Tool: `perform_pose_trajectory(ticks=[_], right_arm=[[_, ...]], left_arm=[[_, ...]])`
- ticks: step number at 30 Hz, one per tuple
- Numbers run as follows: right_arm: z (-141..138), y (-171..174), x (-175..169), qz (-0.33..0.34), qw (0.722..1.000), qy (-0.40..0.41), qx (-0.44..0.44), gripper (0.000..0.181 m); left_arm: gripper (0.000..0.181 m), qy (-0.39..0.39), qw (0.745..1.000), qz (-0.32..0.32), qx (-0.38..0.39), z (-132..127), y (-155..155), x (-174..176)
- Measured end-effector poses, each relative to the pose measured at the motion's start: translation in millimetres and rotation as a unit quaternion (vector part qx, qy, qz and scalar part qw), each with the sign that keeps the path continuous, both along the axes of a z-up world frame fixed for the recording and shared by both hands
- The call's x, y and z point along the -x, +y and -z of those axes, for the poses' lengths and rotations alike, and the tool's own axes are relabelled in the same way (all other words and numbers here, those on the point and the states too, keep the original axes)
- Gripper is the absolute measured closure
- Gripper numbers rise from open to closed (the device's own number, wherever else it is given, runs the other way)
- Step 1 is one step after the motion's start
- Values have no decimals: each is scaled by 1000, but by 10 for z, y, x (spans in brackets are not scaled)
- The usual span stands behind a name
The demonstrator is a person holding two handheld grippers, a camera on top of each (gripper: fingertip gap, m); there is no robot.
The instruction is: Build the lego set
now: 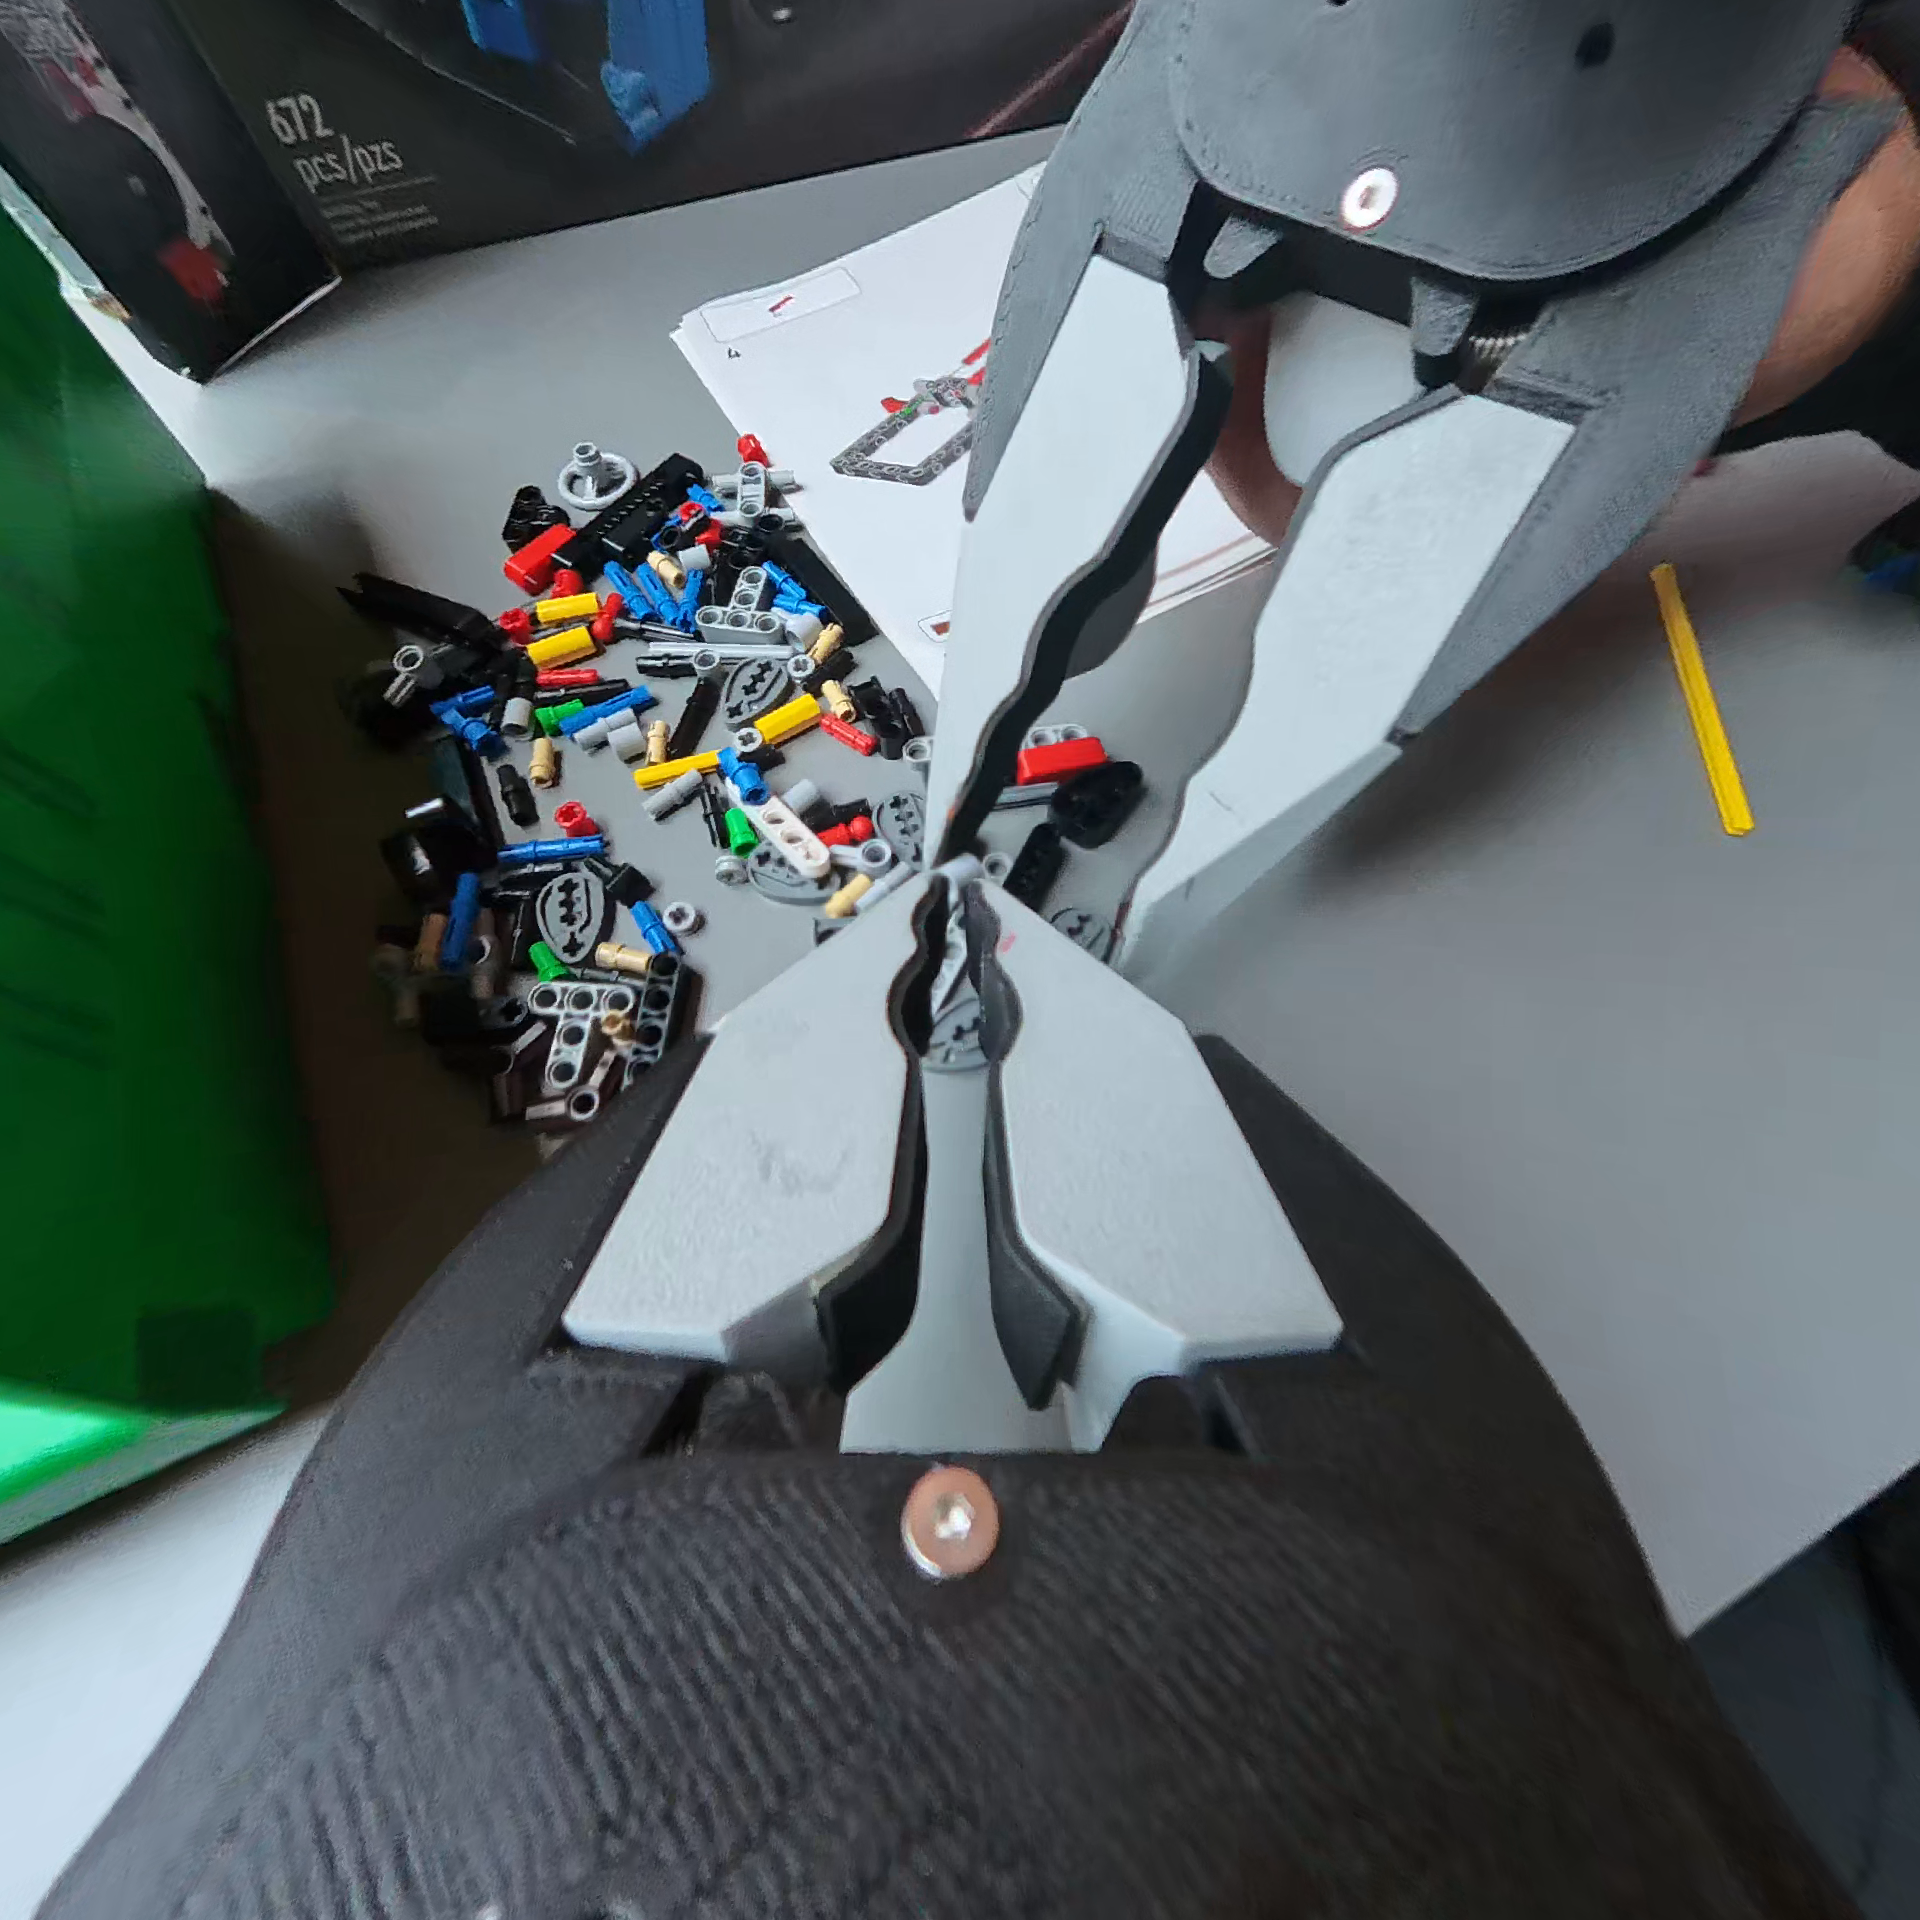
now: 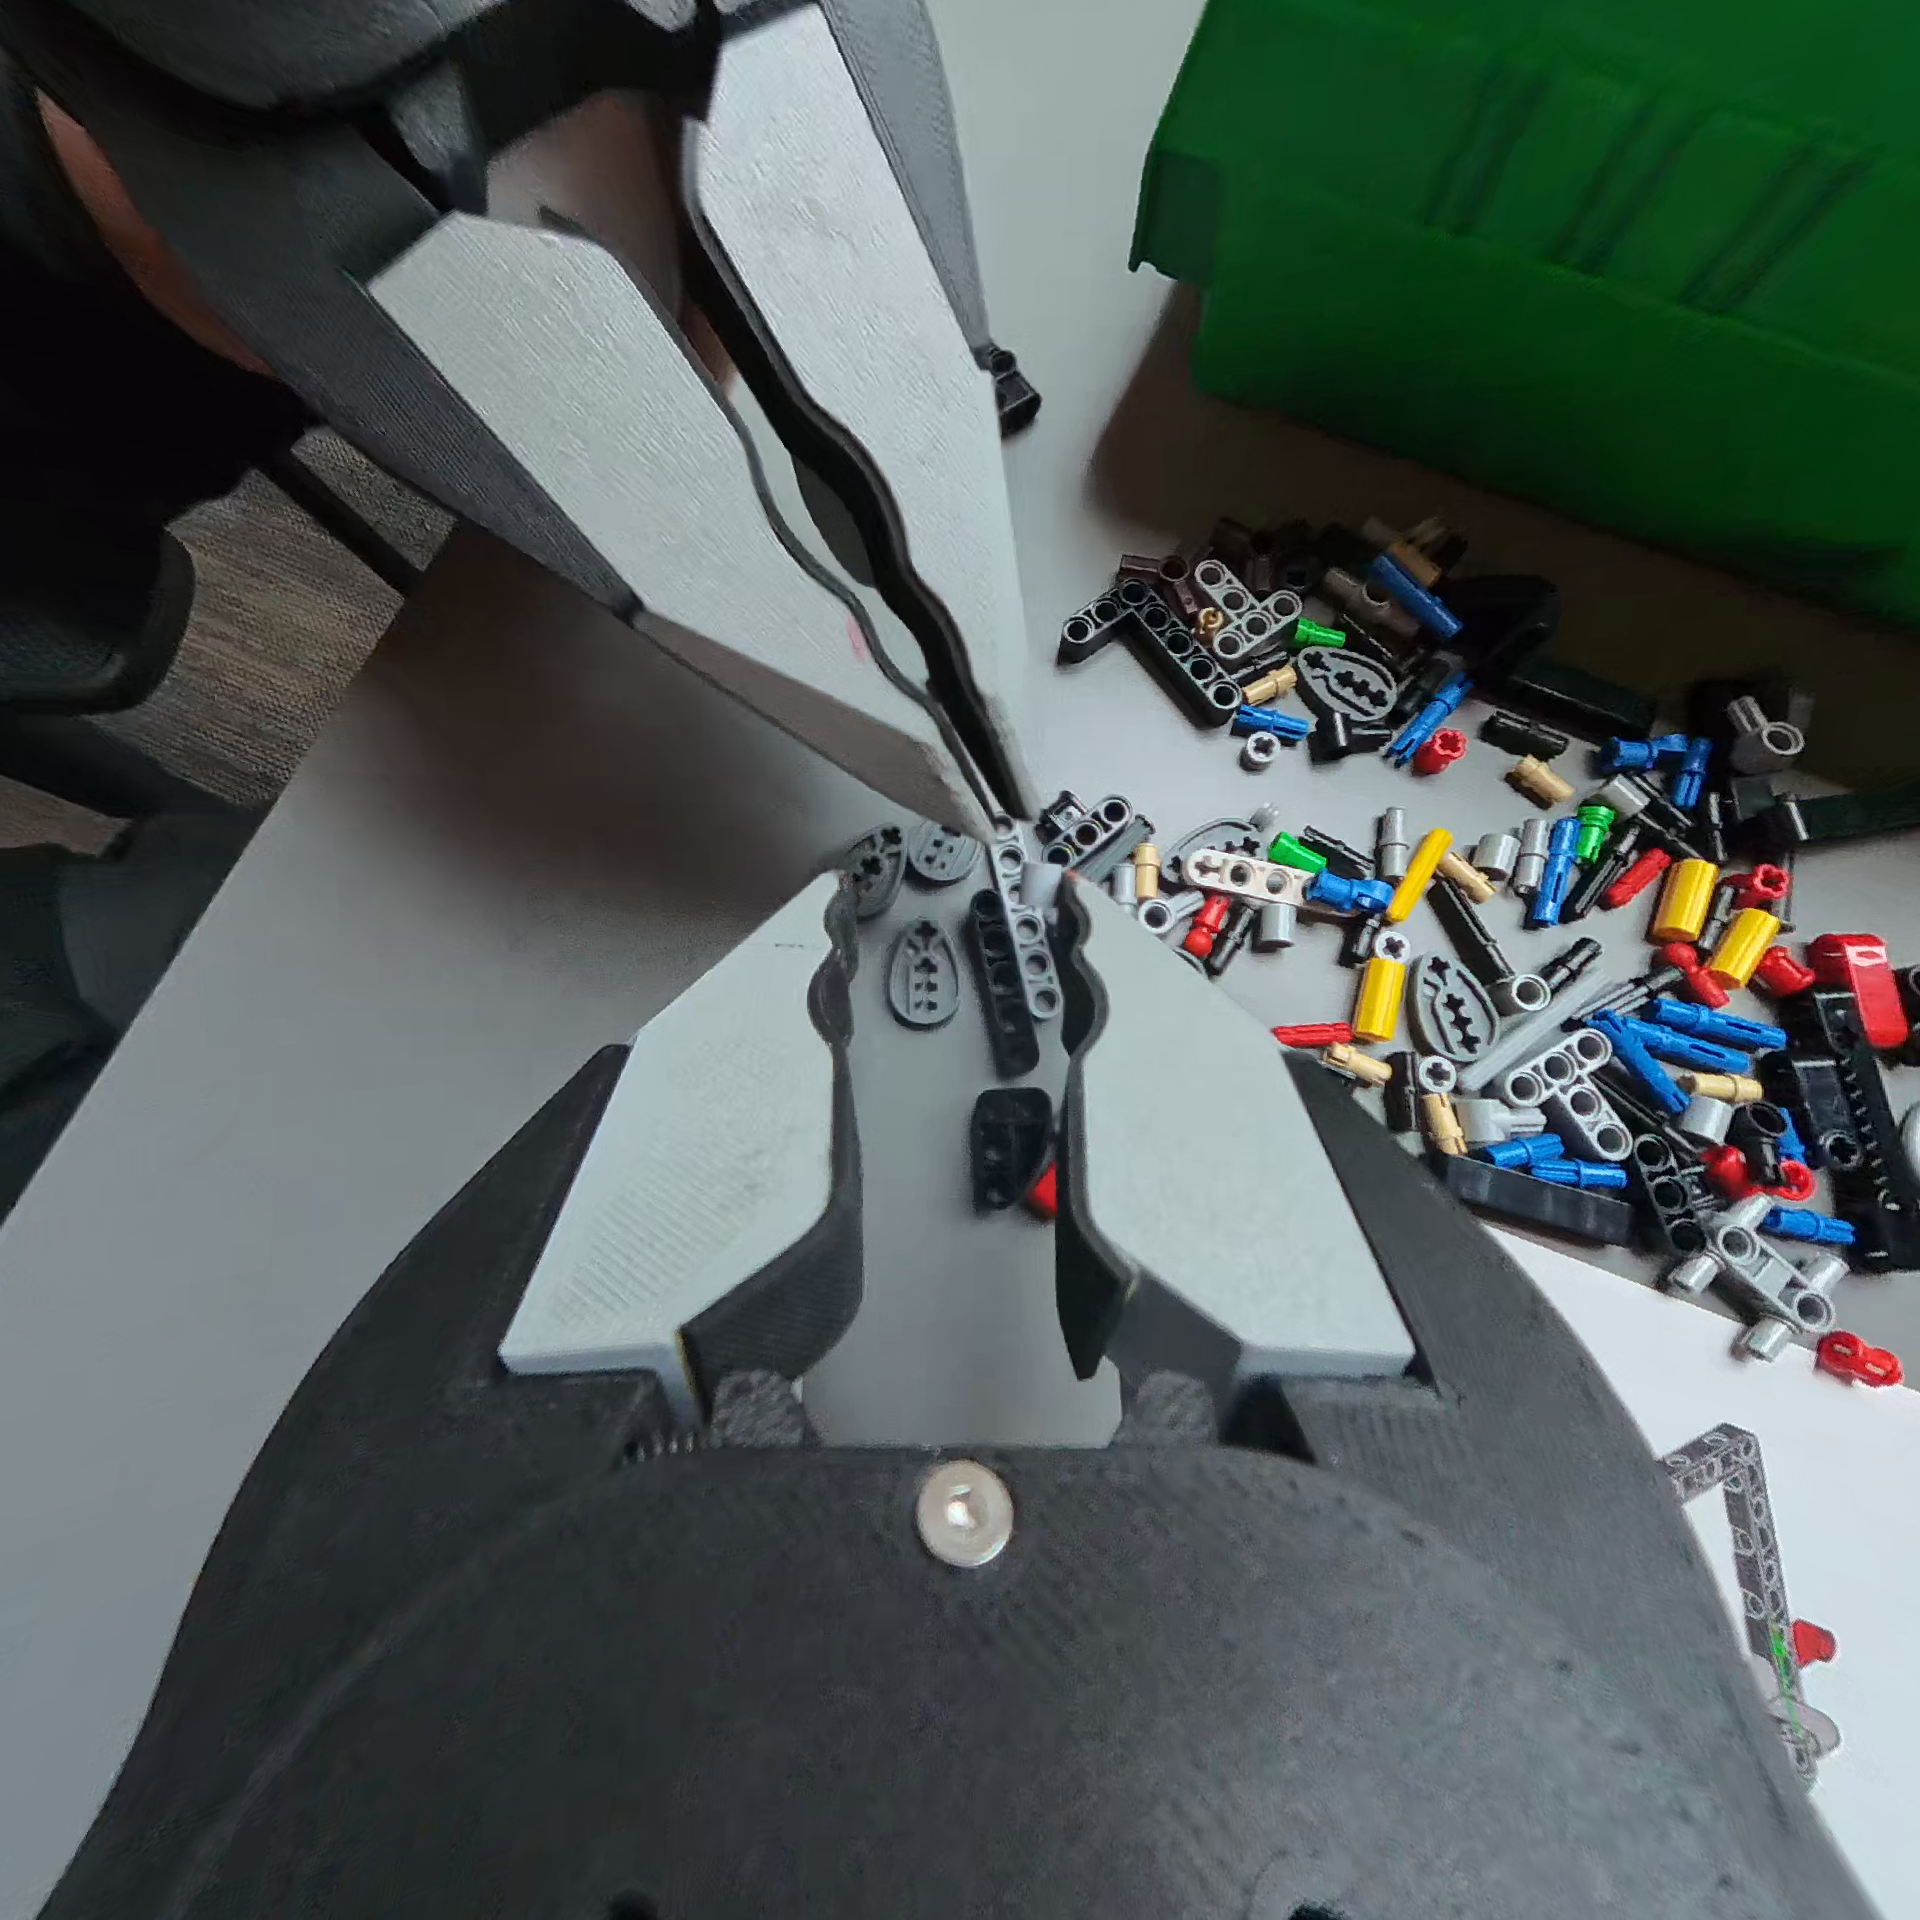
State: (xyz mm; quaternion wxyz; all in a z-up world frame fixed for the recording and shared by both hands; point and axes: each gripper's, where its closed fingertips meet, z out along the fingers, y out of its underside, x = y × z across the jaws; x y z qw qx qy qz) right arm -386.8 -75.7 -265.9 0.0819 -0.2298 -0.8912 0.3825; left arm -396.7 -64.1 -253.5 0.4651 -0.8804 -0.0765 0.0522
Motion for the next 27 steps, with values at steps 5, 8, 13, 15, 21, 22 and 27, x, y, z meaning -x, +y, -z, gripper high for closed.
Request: perform_pose_trajectory(ticks=[5, 8, 13, 15, 21, 22, 27], right_arm=[[59, 40, 23, 12, 1000, 15, -25, 144], [41, 95, 71, 28, 999, 22, -22, 143], [11, 134, 54, 24, 999, 29, -14, 137], [-49, 202, 15, 27, 999, 36, -20, 137], [-432, 827, -448, 80, 994, 70, -35, 139], [-505, 933, -576, 93, 993, 74, -23, 139], [-659, 1447, -1209, 165, 982, 96, 8, 140]], left_arm=[[181, 32, 998, -17, 50, 165, 70, 109], [181, 59, 995, -31, 72, 252, 12, 208], [181, 46, 997, -47, 33, 140, -26, 280], [181, 46, 997, -56, 32, 127, -78, 321], [175, -2, 1000, -19, 14, 67, -247, -112], [172, 1, 999, -25, 29, 88, -309, -155], [175, 39, 995, -30, 89, 255, -584, -303]])
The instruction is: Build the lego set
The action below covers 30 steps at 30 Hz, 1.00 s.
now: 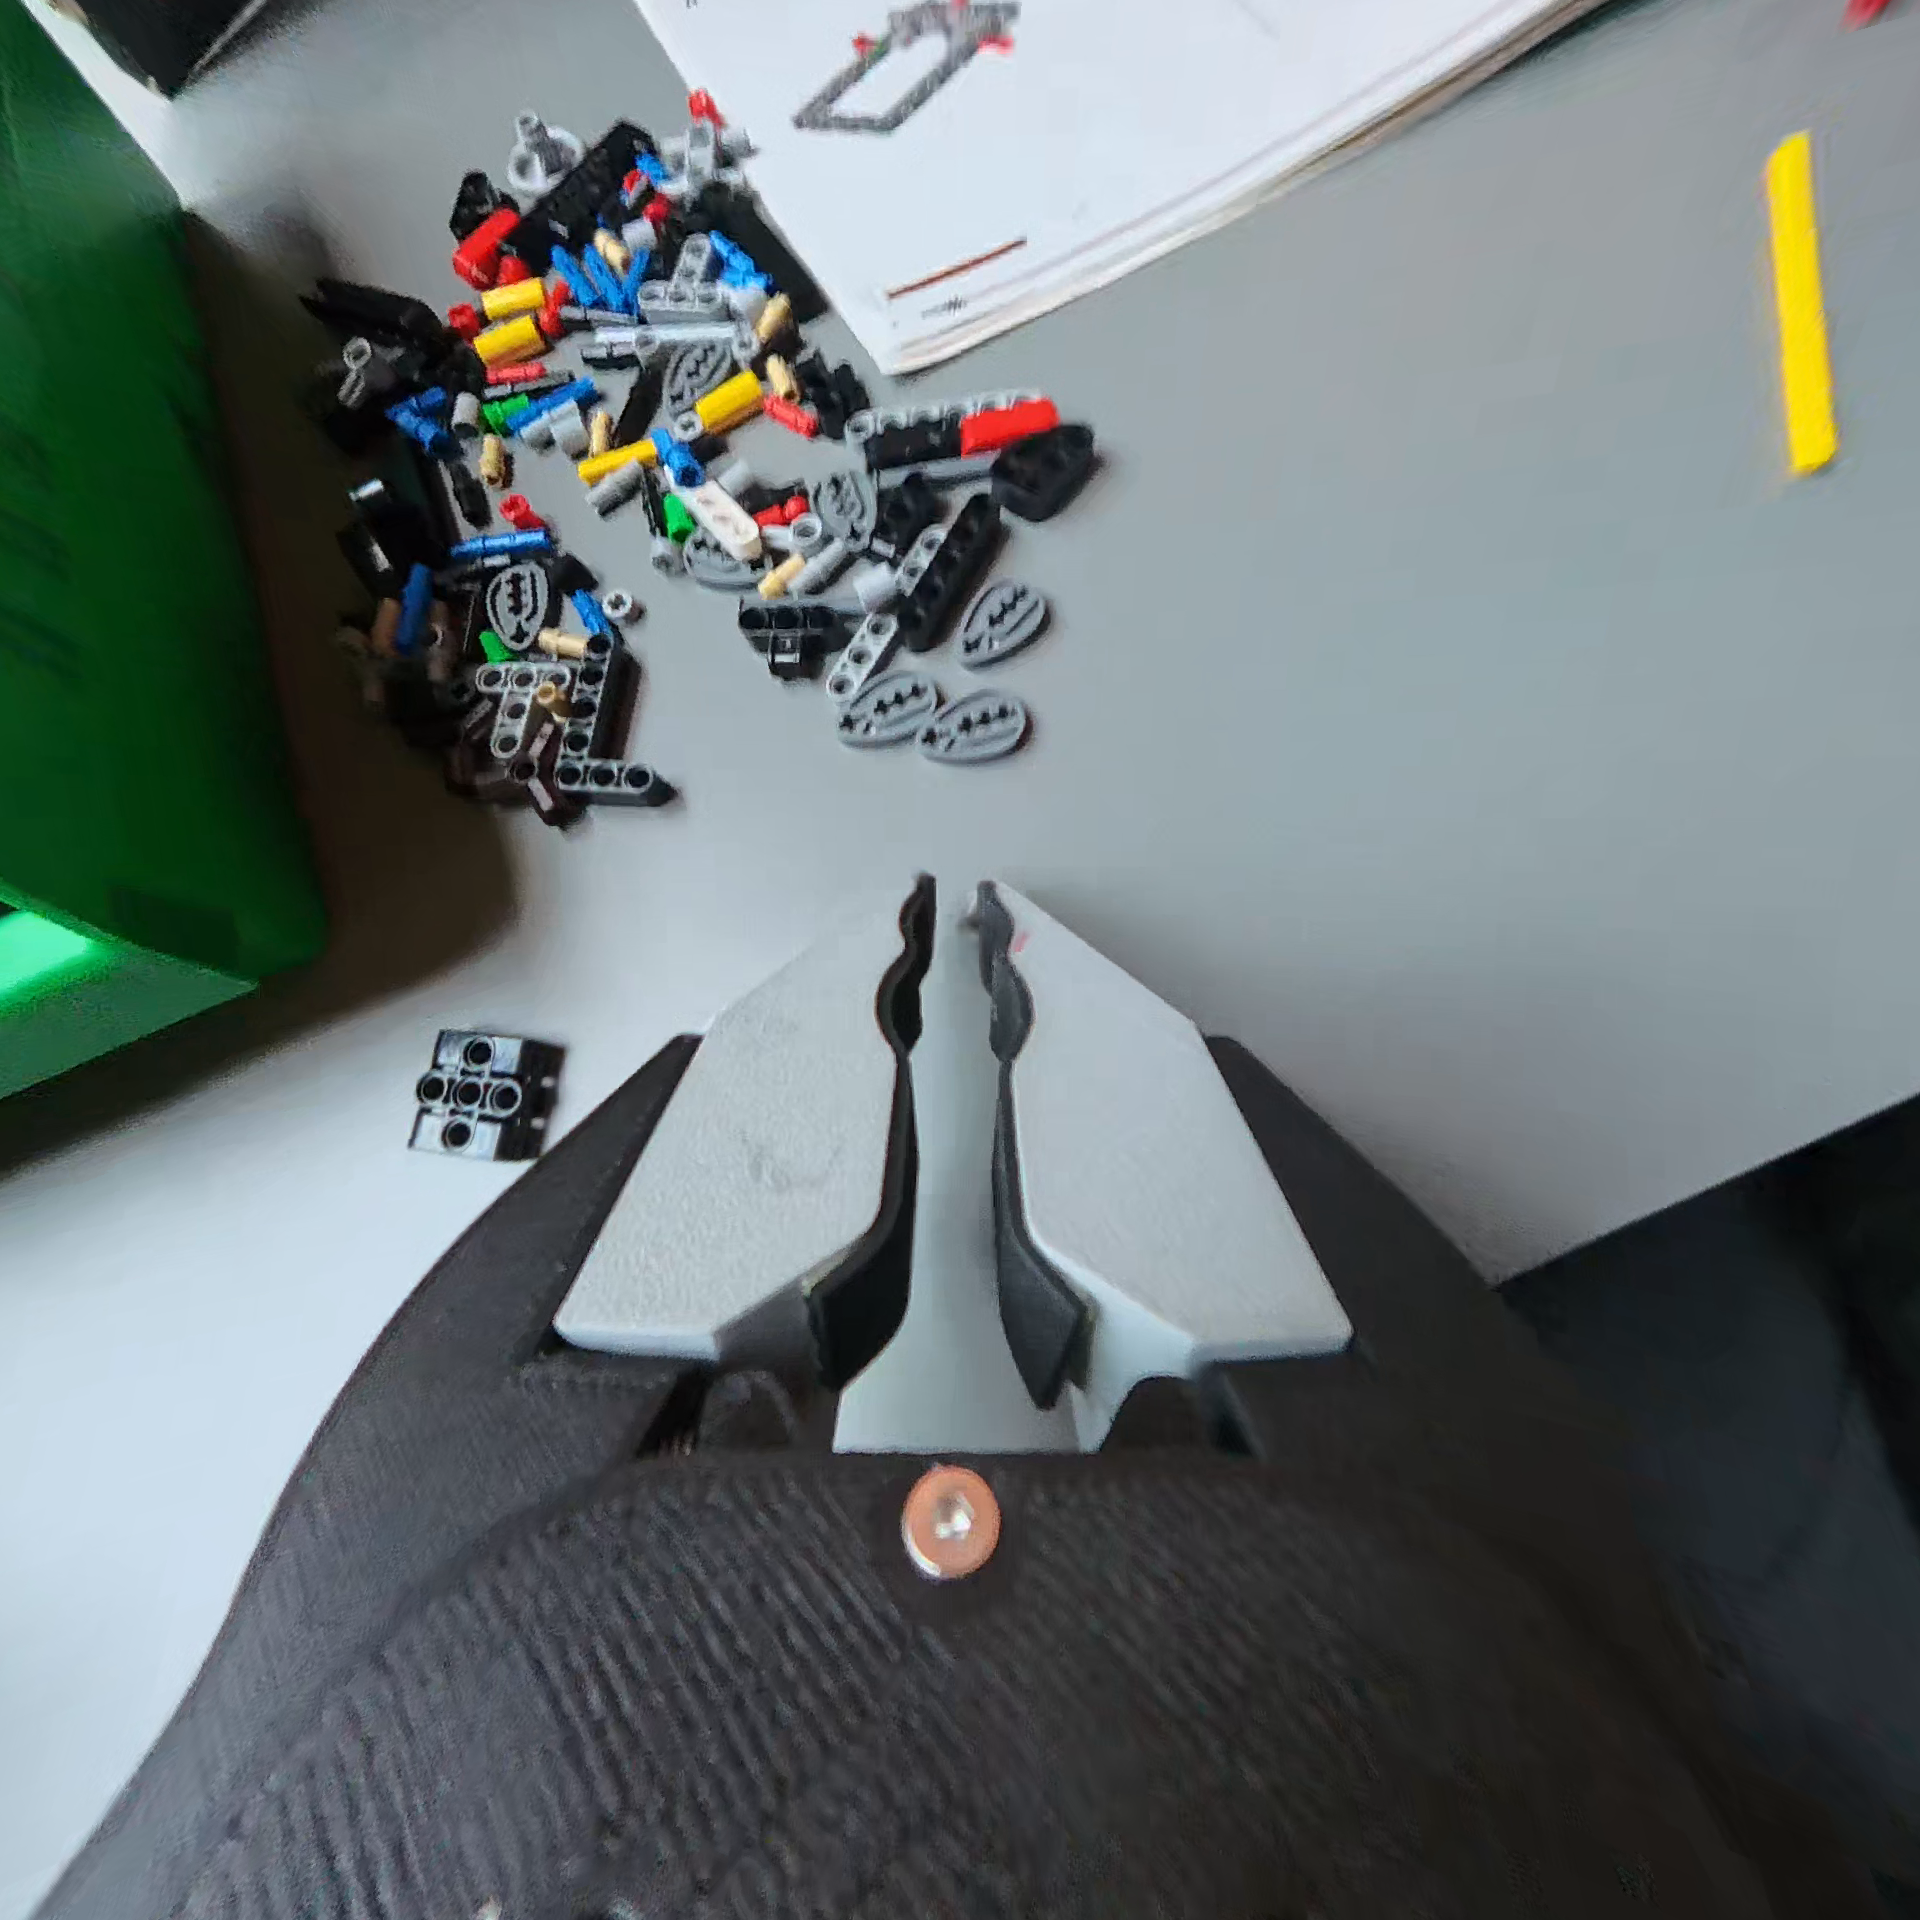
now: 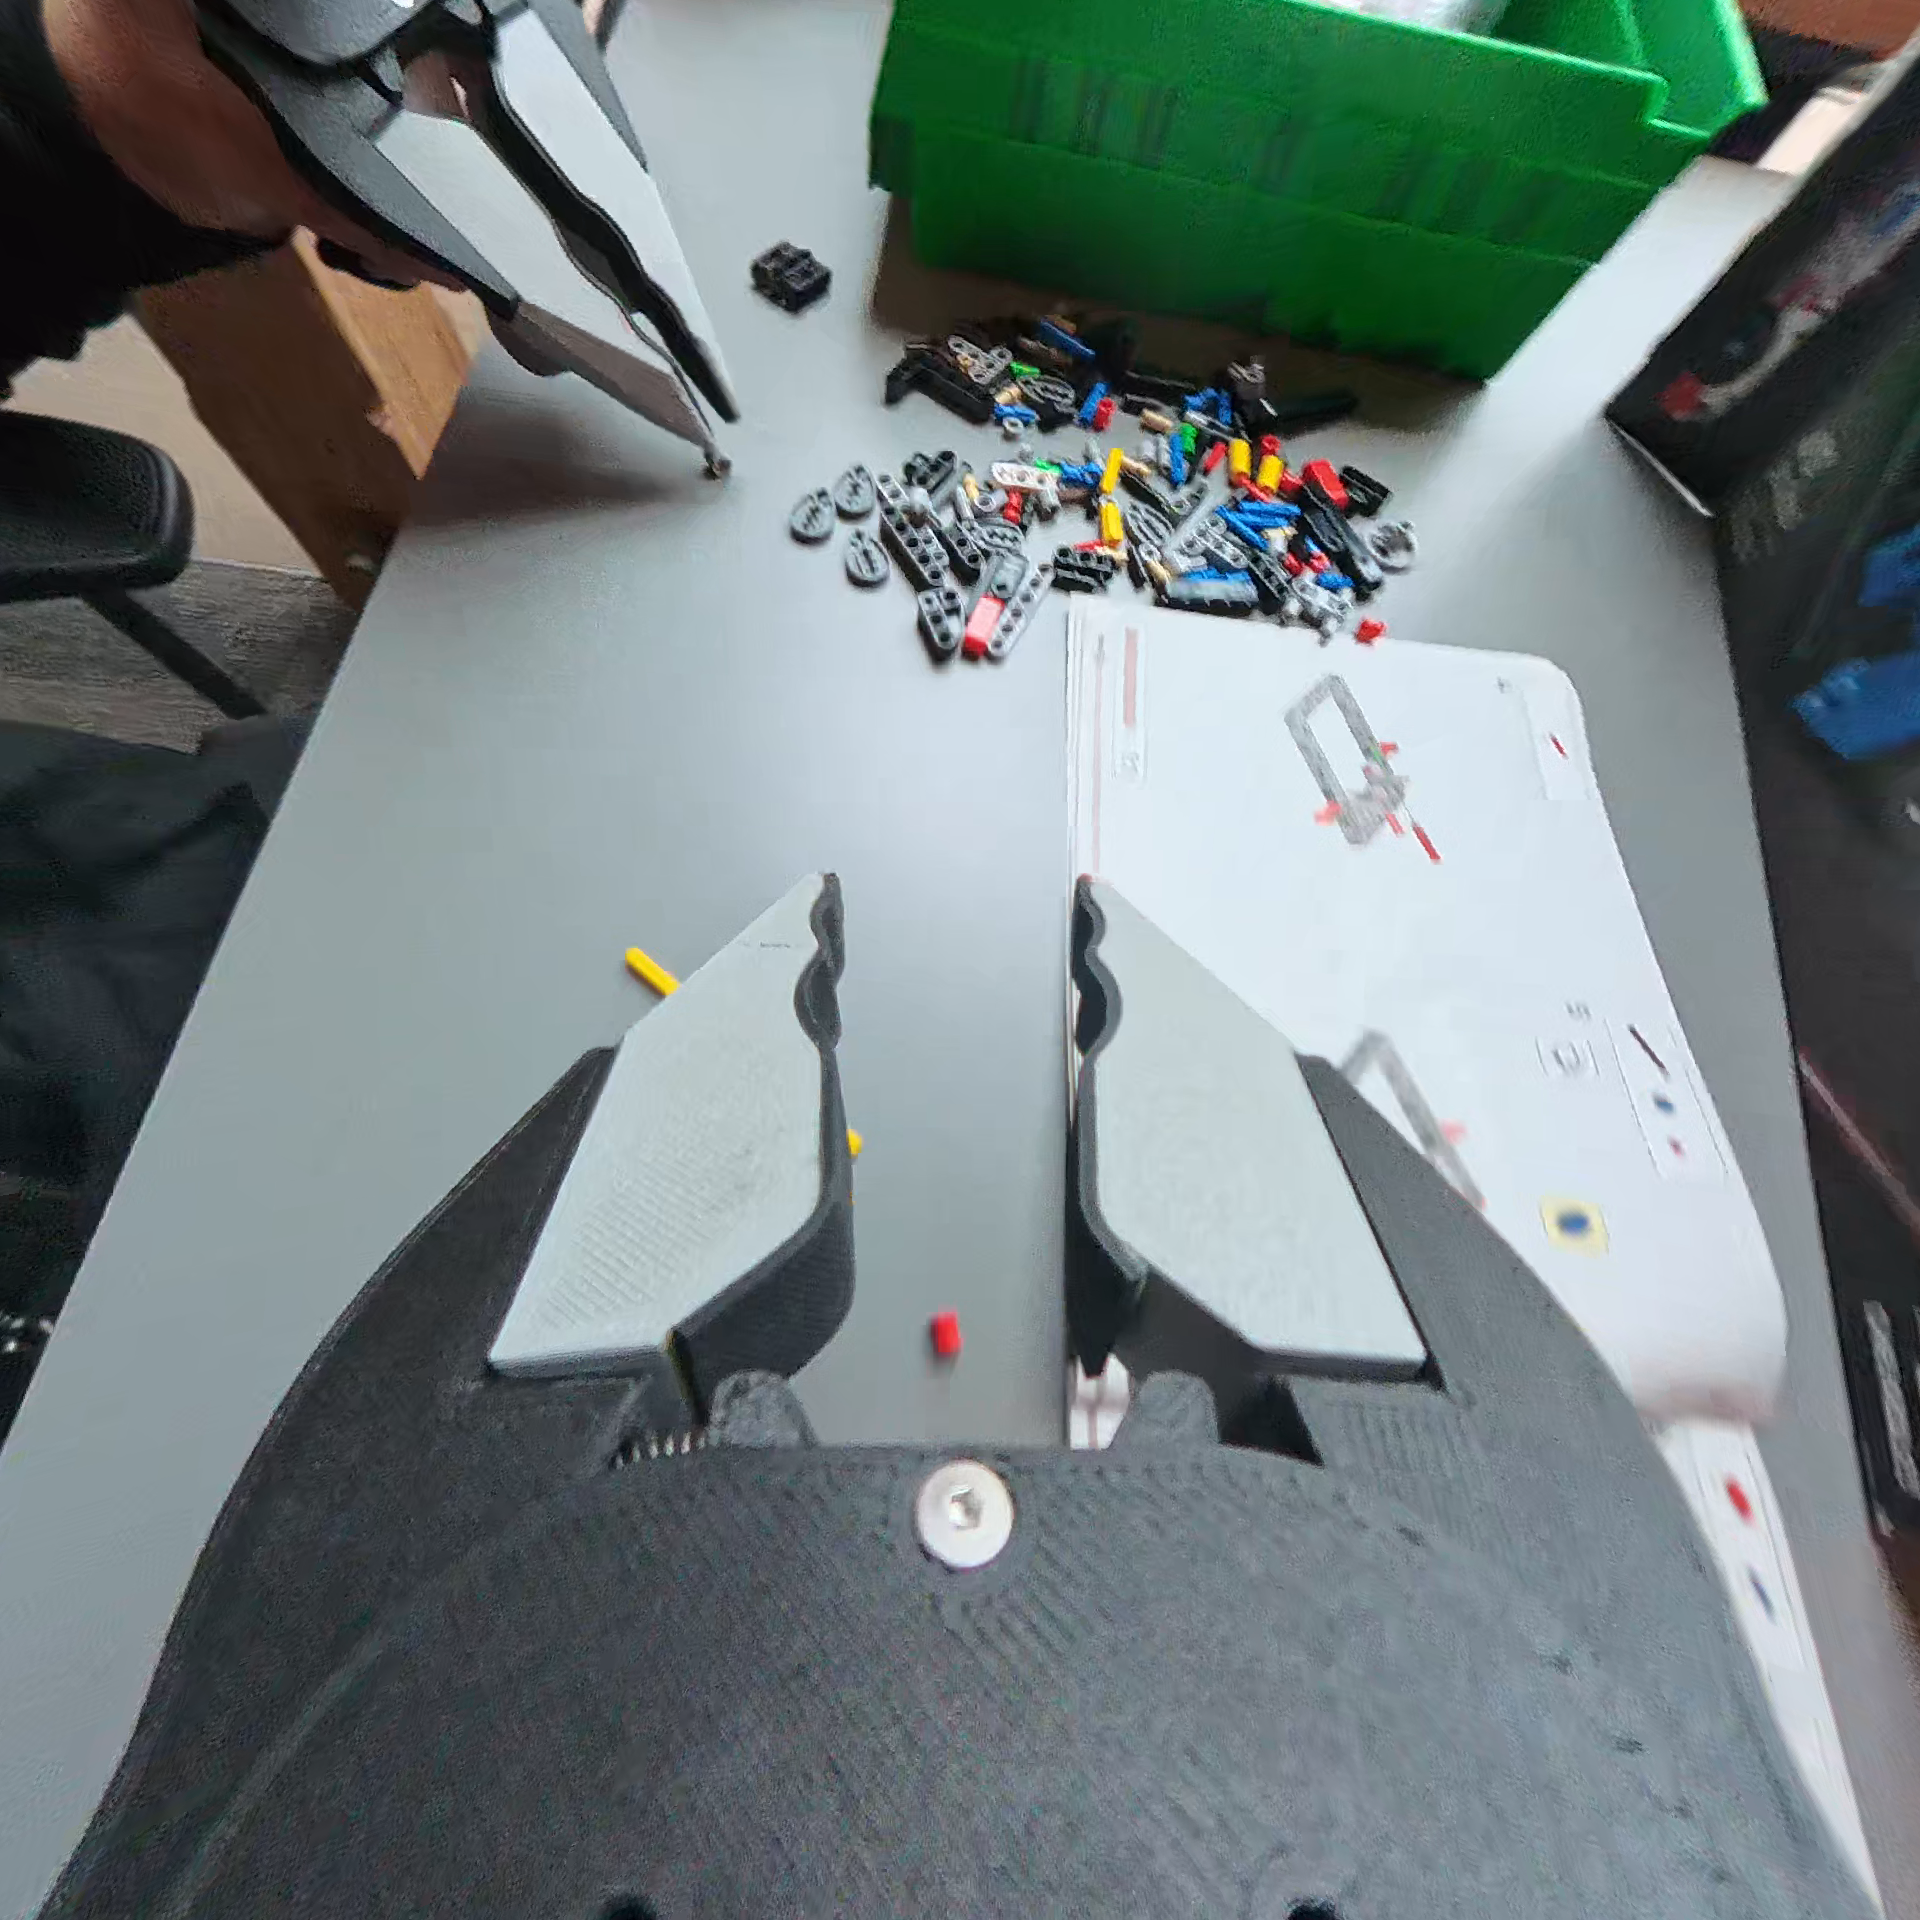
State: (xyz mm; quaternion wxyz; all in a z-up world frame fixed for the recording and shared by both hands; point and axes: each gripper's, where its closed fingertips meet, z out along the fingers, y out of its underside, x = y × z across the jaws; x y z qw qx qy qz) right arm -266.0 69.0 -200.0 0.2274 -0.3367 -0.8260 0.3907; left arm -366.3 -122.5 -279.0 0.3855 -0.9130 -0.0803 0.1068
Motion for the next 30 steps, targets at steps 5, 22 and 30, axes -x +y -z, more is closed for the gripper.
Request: perform_pose_trajectory(ticks=[5, 22, 30], right_arm=[[-198, 521, -480, 83, 995, 58, 18, 143], [-88, 1977, -1727, 271, 948, 167, 19, 154], [143, 1905, -1677, 251, 955, 151, 55, 154]], left_arm=[[175, -2, 1000, -13, -5, 85, 116, 124], [175, 158, 979, -118, 56, 61, 57, 593], [175, 160, 977, -125, 60, 61, 72, 603]])
